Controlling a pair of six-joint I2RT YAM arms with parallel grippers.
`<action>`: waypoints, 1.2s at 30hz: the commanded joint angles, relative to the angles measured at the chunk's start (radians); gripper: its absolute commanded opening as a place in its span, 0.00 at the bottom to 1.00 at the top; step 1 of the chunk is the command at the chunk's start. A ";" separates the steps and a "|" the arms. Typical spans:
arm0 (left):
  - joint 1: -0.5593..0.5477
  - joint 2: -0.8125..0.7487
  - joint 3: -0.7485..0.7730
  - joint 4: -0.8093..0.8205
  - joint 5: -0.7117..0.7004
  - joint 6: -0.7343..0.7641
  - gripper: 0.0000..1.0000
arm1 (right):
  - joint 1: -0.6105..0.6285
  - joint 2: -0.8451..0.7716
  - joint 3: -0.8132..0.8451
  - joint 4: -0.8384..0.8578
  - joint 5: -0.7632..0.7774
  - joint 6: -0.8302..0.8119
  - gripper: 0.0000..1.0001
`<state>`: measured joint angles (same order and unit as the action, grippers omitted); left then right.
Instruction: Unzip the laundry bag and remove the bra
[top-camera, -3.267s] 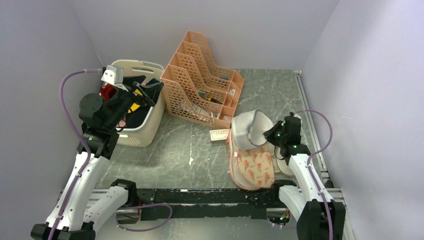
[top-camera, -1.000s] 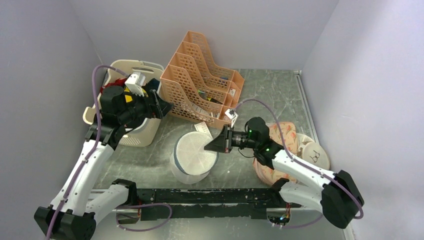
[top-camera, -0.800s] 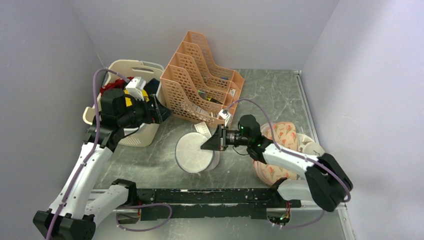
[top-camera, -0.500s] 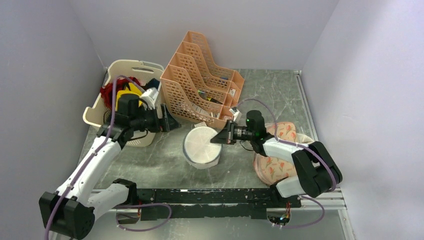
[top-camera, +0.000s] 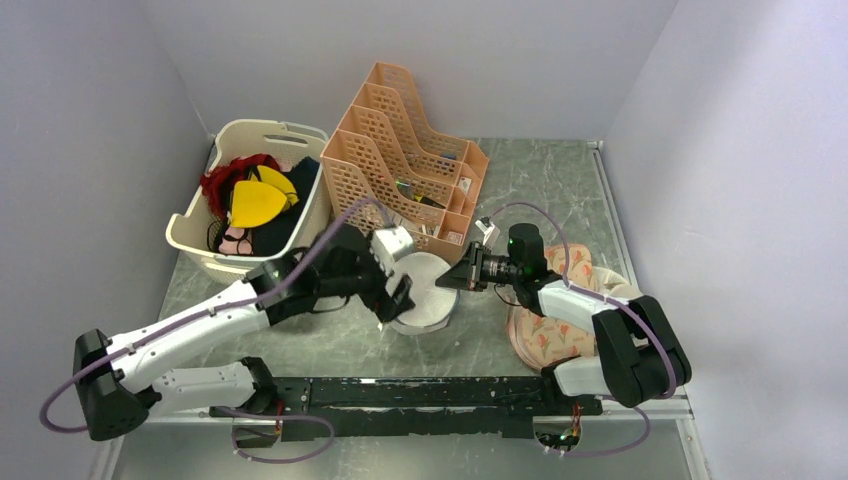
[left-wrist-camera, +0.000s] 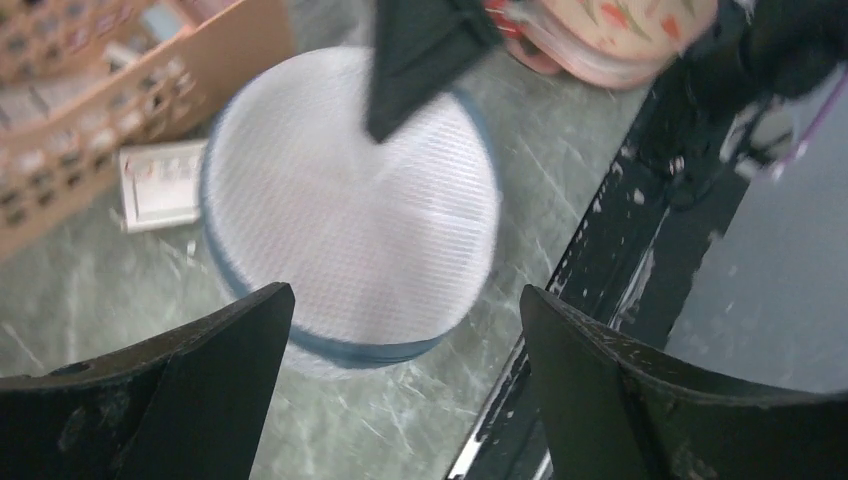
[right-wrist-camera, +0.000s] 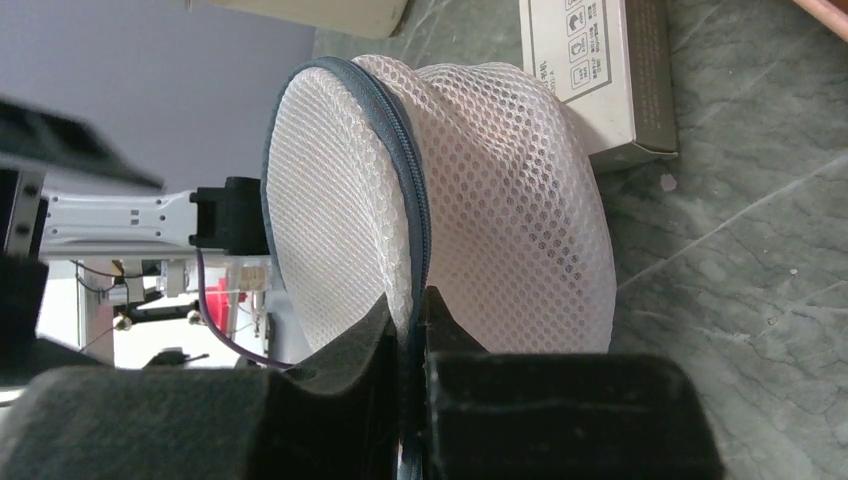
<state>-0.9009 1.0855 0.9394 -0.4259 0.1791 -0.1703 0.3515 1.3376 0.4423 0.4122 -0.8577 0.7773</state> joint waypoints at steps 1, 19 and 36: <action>-0.200 -0.051 -0.027 0.084 -0.225 0.335 0.95 | -0.007 -0.010 0.026 0.004 0.006 0.016 0.02; -0.559 0.180 -0.229 0.315 -0.703 0.738 0.64 | 0.011 -0.095 0.026 0.009 0.010 0.056 0.02; -0.479 0.108 -0.137 0.185 -0.534 0.519 0.07 | 0.090 -0.281 0.128 -0.432 0.389 -0.240 0.50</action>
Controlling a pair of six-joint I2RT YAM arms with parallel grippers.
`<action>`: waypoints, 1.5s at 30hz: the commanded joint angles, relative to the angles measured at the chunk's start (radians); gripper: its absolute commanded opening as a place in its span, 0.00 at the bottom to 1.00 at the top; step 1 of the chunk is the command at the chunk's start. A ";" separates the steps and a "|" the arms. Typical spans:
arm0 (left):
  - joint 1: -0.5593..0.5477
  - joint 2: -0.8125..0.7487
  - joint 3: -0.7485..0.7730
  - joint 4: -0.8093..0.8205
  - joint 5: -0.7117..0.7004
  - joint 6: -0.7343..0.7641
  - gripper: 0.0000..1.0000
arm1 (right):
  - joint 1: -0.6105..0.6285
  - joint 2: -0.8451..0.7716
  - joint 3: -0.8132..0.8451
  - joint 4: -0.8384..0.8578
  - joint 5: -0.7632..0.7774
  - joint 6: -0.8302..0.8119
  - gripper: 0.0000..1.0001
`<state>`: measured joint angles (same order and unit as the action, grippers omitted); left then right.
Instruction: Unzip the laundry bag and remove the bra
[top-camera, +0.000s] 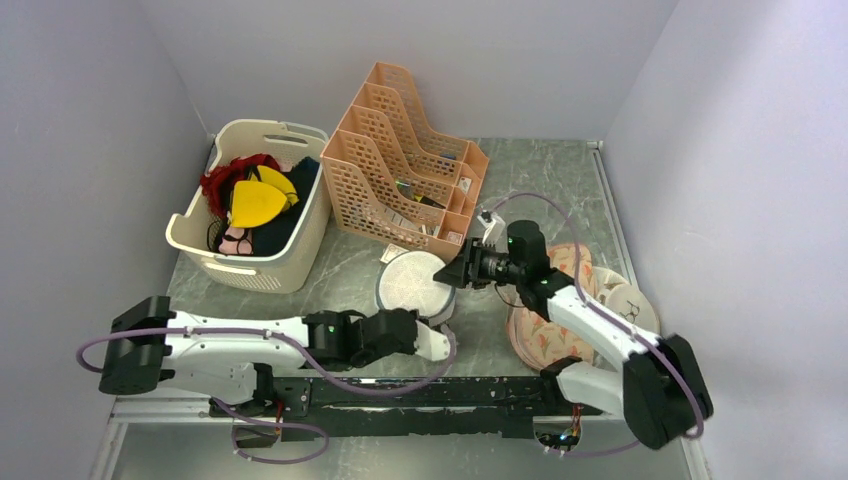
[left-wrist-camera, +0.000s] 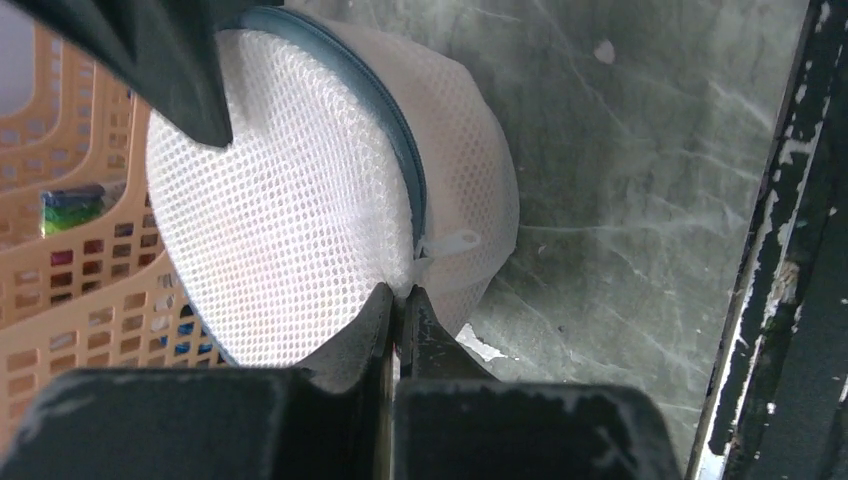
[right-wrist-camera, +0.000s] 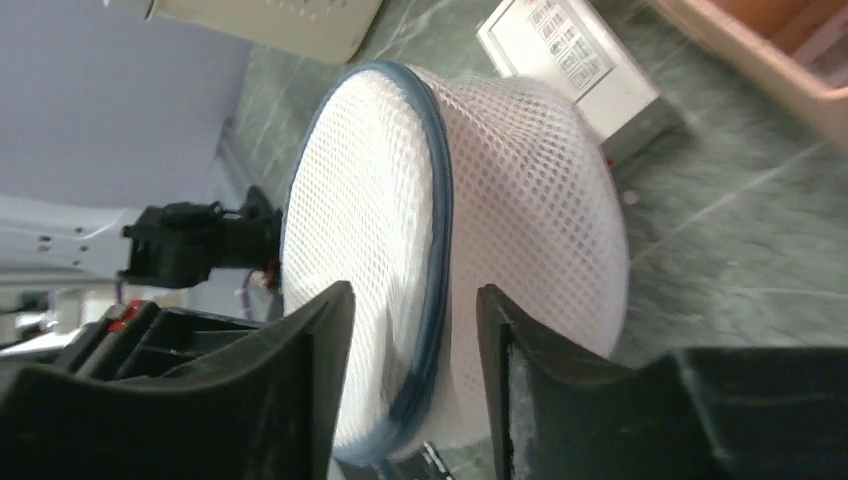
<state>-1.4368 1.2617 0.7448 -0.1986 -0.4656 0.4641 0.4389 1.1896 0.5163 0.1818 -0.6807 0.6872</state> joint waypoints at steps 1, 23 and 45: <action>0.089 -0.088 0.061 -0.046 0.161 -0.138 0.07 | 0.004 -0.180 0.062 -0.228 0.267 -0.175 0.55; 0.503 -0.028 0.177 -0.062 0.690 -0.355 0.07 | 0.464 -0.363 -0.056 -0.013 0.601 -0.397 0.40; 0.516 -0.013 0.188 -0.072 0.764 -0.354 0.07 | 0.624 -0.208 0.047 -0.078 0.961 -0.392 0.15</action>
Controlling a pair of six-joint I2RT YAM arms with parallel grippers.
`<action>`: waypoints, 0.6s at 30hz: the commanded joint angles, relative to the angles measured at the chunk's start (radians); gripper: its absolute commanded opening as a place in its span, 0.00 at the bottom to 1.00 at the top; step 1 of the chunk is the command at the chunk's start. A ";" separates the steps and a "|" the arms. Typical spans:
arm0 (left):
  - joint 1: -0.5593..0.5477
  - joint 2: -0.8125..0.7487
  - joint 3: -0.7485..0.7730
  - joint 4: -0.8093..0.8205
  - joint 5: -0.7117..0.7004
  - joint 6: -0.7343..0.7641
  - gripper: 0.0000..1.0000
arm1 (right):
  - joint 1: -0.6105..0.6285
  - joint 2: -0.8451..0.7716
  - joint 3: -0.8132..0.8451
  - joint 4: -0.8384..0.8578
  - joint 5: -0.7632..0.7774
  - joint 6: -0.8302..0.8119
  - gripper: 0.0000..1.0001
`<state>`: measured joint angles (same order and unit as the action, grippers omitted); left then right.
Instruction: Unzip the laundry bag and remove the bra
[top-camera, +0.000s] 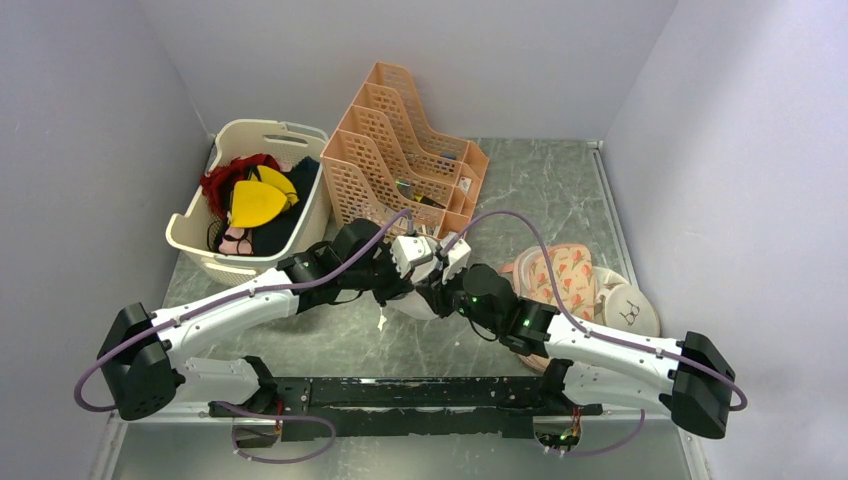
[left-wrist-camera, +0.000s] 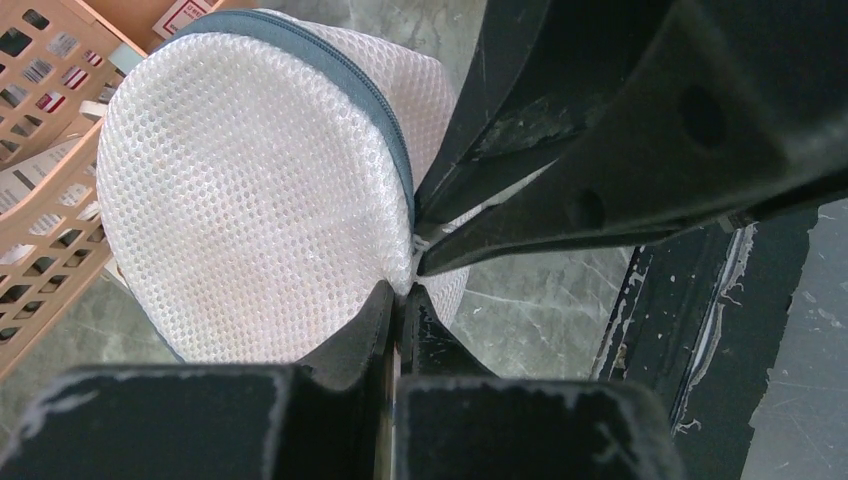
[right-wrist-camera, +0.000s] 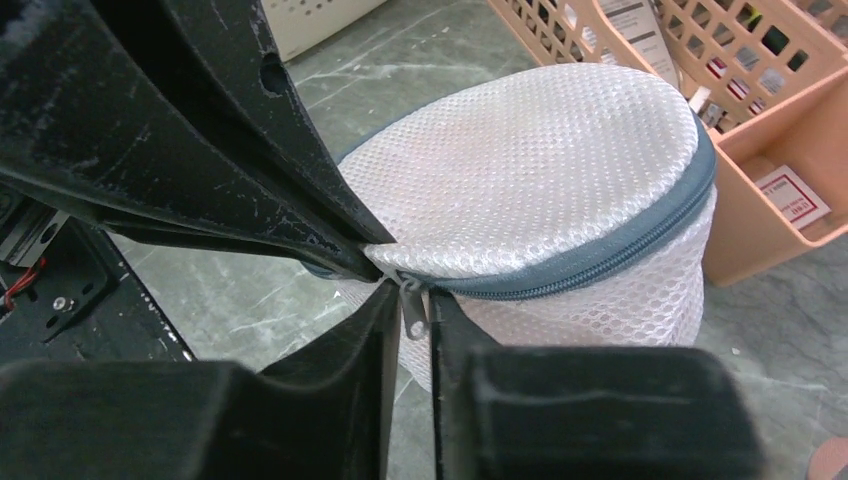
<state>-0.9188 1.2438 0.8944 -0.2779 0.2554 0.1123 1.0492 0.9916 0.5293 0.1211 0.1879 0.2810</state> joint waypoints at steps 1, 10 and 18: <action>-0.002 0.004 0.038 0.008 0.039 -0.002 0.07 | 0.014 -0.018 0.031 -0.026 0.109 0.022 0.12; -0.002 0.005 0.037 0.006 0.037 0.001 0.07 | 0.013 -0.087 0.020 -0.129 0.284 0.110 0.00; -0.002 0.000 0.035 0.002 0.031 0.011 0.07 | -0.028 -0.040 0.065 -0.241 0.397 0.175 0.00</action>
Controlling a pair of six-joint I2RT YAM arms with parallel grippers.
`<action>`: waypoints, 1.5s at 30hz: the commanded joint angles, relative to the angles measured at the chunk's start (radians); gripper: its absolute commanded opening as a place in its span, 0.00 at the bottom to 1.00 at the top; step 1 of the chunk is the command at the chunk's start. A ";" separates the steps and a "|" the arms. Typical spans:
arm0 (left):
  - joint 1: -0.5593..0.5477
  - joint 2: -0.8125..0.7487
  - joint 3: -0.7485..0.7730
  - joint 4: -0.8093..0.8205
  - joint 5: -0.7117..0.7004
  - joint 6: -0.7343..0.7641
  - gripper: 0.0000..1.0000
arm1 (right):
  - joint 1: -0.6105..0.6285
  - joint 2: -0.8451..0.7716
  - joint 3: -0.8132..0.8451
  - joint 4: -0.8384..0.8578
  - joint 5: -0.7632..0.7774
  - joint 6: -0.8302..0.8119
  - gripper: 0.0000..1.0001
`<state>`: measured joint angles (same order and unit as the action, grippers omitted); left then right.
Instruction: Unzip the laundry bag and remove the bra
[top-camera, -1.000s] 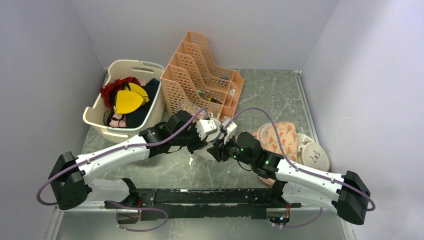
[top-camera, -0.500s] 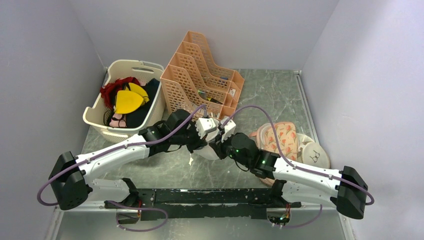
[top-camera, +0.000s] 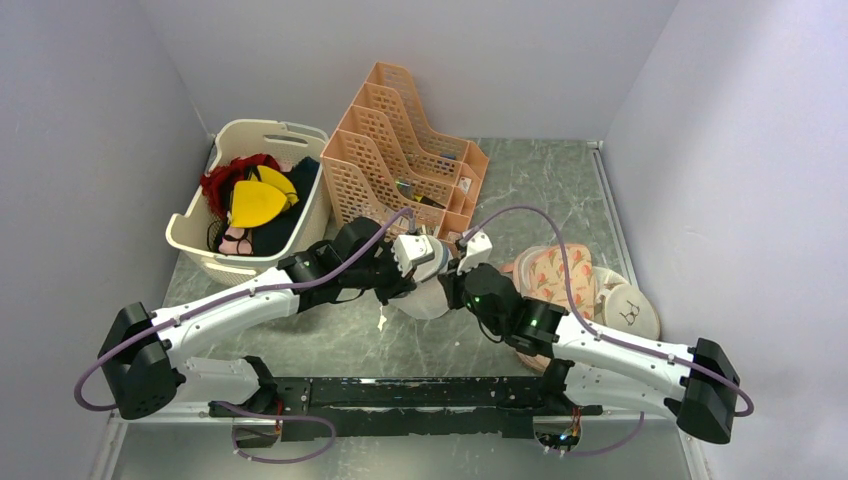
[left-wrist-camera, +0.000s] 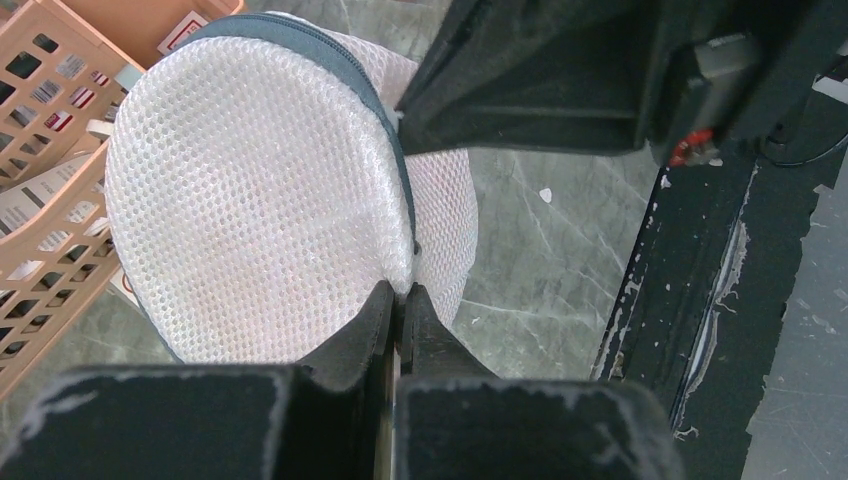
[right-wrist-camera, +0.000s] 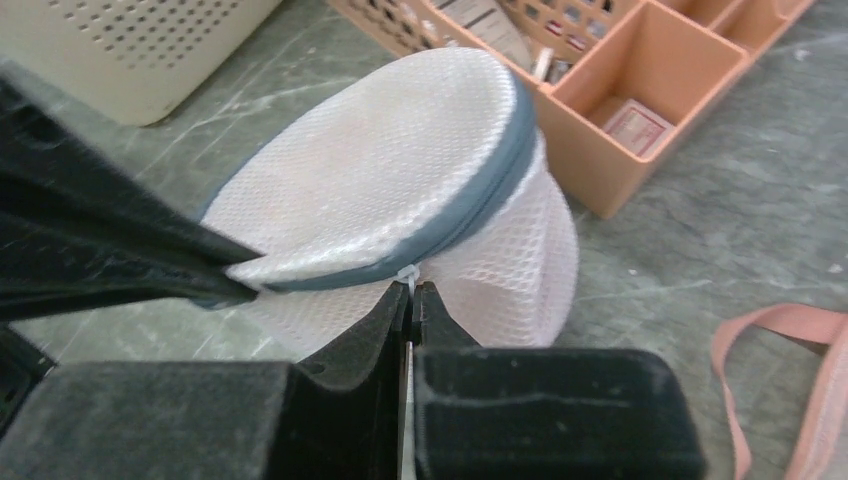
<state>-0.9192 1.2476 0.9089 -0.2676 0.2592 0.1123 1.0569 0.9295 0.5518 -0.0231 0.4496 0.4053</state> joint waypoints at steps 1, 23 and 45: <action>-0.001 -0.006 0.020 -0.010 0.029 0.014 0.07 | -0.057 0.028 0.049 -0.113 0.140 0.060 0.00; -0.003 -0.065 0.020 -0.002 0.268 0.044 0.91 | -0.349 -0.054 -0.094 0.194 -0.792 0.010 0.00; -0.001 0.013 0.073 -0.081 -0.008 0.018 0.59 | -0.149 -0.066 -0.050 0.184 -0.544 0.051 0.00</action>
<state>-0.9215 1.2495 0.9676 -0.3084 0.2646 0.0944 0.8989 0.8871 0.4797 0.1368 -0.1169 0.4454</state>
